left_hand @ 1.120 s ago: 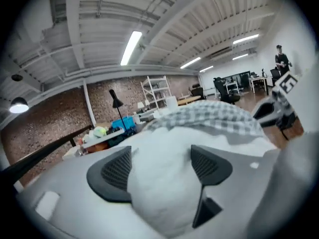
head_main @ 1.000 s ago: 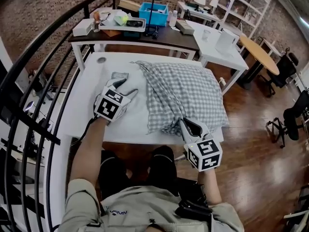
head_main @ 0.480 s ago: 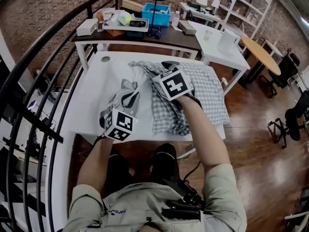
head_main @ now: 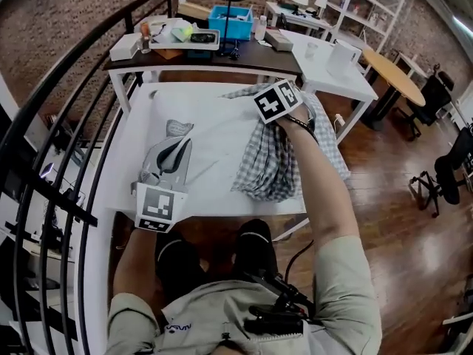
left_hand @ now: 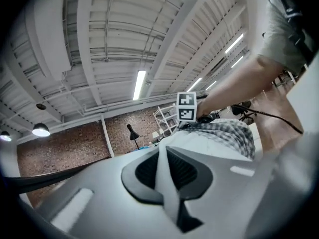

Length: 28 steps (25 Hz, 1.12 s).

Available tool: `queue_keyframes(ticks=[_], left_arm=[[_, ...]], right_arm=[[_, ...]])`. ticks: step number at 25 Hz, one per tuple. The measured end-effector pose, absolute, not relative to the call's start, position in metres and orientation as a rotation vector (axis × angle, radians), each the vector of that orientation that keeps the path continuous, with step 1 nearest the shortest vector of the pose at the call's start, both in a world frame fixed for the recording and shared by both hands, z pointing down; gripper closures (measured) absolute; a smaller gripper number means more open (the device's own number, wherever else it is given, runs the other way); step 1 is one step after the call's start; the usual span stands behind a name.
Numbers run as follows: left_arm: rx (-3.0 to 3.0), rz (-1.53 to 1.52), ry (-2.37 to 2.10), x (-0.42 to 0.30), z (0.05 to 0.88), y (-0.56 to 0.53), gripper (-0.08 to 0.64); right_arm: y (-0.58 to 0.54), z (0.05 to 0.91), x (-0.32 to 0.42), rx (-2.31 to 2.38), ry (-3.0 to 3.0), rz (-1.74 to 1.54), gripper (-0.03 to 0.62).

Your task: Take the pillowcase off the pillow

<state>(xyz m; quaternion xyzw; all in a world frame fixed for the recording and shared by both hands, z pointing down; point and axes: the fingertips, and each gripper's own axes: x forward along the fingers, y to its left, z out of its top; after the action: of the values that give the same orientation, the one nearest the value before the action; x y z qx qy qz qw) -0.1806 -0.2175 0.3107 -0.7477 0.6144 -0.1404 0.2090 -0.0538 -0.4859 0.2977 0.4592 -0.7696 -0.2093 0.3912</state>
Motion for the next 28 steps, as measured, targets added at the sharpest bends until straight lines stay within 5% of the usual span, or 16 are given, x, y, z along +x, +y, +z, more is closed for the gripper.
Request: queue_keyframes(ticks=[4, 9, 15, 20, 28], left_arm=[[-2.183, -0.342, 1.788, -0.207, 0.327, -0.215, 0.548], [-2.198, -0.439, 1.821, -0.202, 0.354, -0.245, 0.543], [-2.189, -0.45, 1.804, -0.193, 0.347, -0.243, 0.417], [-2.215, -0.388, 1.672, -0.146, 0.316, -0.193, 0.371], [-2.211, -0.931, 1.418, -0.088, 0.426, -0.174, 0.263]], right_arm=[[-0.515, 0.326, 0.024, 1.291, -1.917, -0.289, 0.577], [-0.496, 0.341, 0.004, 1.23, -2.013, -0.418, 0.577], [-0.446, 0.313, 0.005, 1.292, -2.311, -0.334, 0.46], [-0.356, 0.296, 0.023, 1.306, -2.551, -0.31, 0.449], [-0.247, 0.339, 0.045, 1.186, -2.731, -0.055, 0.449]])
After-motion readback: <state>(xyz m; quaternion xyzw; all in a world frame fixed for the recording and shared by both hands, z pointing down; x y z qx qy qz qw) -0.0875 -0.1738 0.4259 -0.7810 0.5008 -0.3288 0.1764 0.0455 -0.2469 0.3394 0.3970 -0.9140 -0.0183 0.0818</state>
